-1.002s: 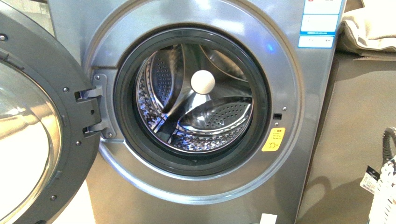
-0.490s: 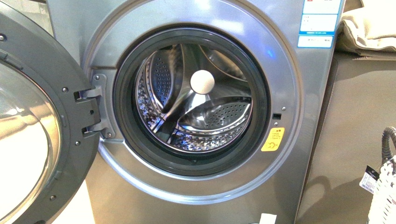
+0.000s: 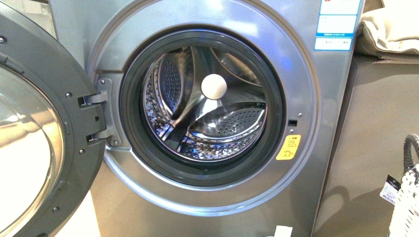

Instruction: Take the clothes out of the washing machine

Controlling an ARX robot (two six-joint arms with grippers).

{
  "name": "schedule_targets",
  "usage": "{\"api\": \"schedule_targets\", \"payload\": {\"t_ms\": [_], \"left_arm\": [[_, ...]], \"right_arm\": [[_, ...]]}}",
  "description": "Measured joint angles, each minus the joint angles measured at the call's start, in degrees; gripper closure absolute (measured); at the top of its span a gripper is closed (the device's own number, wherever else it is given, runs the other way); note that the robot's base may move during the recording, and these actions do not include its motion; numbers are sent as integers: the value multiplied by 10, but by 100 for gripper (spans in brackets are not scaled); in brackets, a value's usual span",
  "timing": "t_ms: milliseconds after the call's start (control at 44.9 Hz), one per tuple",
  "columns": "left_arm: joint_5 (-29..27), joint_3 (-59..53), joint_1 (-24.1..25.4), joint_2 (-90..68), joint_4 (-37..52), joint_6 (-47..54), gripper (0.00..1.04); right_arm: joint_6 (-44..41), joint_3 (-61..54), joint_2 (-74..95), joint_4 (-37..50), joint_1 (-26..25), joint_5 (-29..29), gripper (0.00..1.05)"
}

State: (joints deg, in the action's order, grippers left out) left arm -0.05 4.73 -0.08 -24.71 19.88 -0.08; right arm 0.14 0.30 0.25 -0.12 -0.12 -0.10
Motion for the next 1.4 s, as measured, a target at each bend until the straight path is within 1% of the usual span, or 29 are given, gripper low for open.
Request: {"api": "schedule_targets", "payload": {"t_ms": [312,379,735,824,869,1225,1292,1359,1403], "left_arm": [[0,-25,0,75,-48,0,101],[0,-42,0,90,-42,0,101],[0,-42,0,150,-100,0,101],[1,-42,0,210,-179,0,101],[0,-42,0,226,-194,0,101],[0,-42,0,245,-198,0,101],[0,-42,0,245,-198,0,85],[0,-42,0,245,-198,0,75],[0,-42,0,245,-198,0,68]], "right_arm": [[0,0,0,0,0,0,102],[0,0,0,0,0,0,102],[0,0,0,0,0,0,102],[0,0,0,0,0,0,102],[0,0,0,0,0,0,102],[0,0,0,0,0,0,102],[0,0,0,0,0,0,102],[-1,0,0,0,0,0,101],[-1,0,0,0,0,0,95]]}}
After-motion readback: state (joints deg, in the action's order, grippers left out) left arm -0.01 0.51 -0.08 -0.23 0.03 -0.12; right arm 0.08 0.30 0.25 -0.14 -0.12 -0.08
